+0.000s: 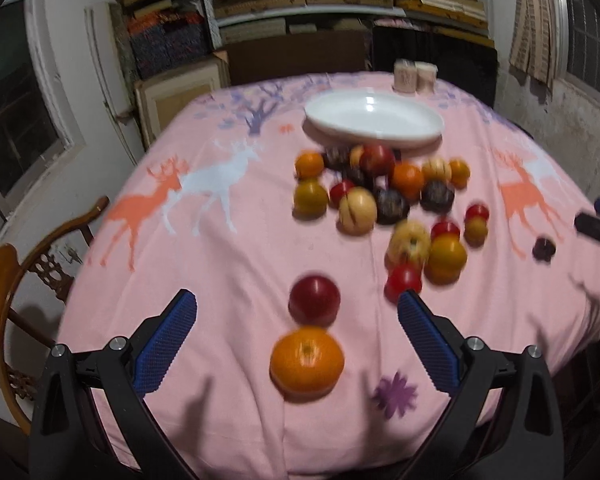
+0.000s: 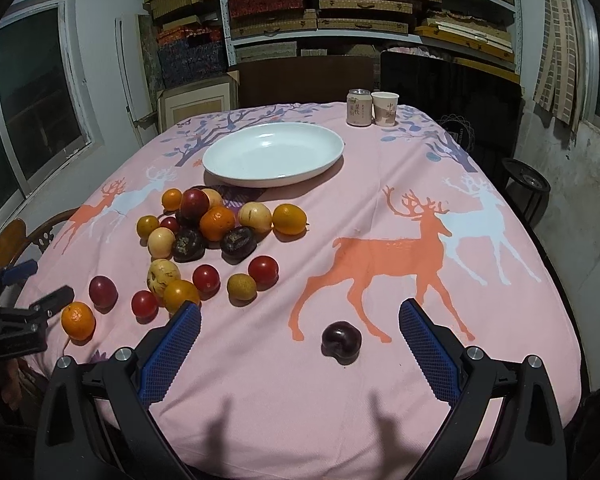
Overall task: Organize fruits
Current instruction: 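Grasp the tangerine with the left tool while the right tool grasps the dark plum, then carry both fruits to the white plate and open both tools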
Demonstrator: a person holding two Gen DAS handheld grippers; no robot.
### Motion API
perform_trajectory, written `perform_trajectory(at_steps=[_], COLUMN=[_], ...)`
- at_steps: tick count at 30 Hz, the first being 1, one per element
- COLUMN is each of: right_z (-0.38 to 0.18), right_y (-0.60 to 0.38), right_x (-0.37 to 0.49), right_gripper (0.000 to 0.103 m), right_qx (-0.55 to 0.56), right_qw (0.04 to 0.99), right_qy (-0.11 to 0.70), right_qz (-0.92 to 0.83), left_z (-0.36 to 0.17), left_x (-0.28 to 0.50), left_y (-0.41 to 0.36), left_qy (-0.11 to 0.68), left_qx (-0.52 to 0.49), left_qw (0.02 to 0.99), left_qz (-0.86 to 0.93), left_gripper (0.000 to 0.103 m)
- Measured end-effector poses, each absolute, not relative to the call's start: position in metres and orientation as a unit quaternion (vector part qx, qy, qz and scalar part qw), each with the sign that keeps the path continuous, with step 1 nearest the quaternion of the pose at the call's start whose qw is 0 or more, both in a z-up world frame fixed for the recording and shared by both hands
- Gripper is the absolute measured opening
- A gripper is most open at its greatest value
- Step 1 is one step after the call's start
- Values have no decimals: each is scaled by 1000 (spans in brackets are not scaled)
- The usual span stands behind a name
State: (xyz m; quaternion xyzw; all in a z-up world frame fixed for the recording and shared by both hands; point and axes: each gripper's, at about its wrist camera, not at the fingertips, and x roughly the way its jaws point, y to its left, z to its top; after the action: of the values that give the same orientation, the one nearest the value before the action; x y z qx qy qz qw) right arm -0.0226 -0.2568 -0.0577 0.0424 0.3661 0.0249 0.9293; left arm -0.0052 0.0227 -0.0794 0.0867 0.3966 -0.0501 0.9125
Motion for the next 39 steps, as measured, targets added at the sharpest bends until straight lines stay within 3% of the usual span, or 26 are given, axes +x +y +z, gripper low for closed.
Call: perform_trajectory(at_steps=[6,9,12,20,22,26,28,30,33,39], right_z=[-74,-78,-83,-110,-117,-120,-122,-130,-135,-129], right_y=[-269,-274,-285,-310,-310,-297,-288,-280,-279,-280], right_x=[-18,-18,-19,-24,-23,-12,-5,7,13,7], right_gripper=[99,99,99,98,88,81,72,45,31,31], right_qx=[61,50,30,-7,-4,-9,-16,-21,-11,3], right_qw=[917,917,919,916,913,917,917,908,906,910], right_qy=[394,395,392,401,405,395,393,412,417,407], right_qz=[24,17,0,21,37,52,65,69,70,73], left_z=[-118,-131,-131,-127,-126,-131,-130,-131,-131,-120], left_x=[-15,-12,-12,-20,-19,-17,-18,-19,-20,-25], left_y=[28,31,42,42,43,43,45,47,51,53], left_qy=[418,434,425,405,405,410,408,408,405,386], left_qx=[96,90,43,47,43,42,41,36,28,25], left_qw=[901,893,899,907,907,905,907,907,908,916], left_qz=[-69,-75,-95,-102,-104,-101,-100,-99,-103,-110], left_gripper=[97,52,47,45,45,45,45,45,45,44])
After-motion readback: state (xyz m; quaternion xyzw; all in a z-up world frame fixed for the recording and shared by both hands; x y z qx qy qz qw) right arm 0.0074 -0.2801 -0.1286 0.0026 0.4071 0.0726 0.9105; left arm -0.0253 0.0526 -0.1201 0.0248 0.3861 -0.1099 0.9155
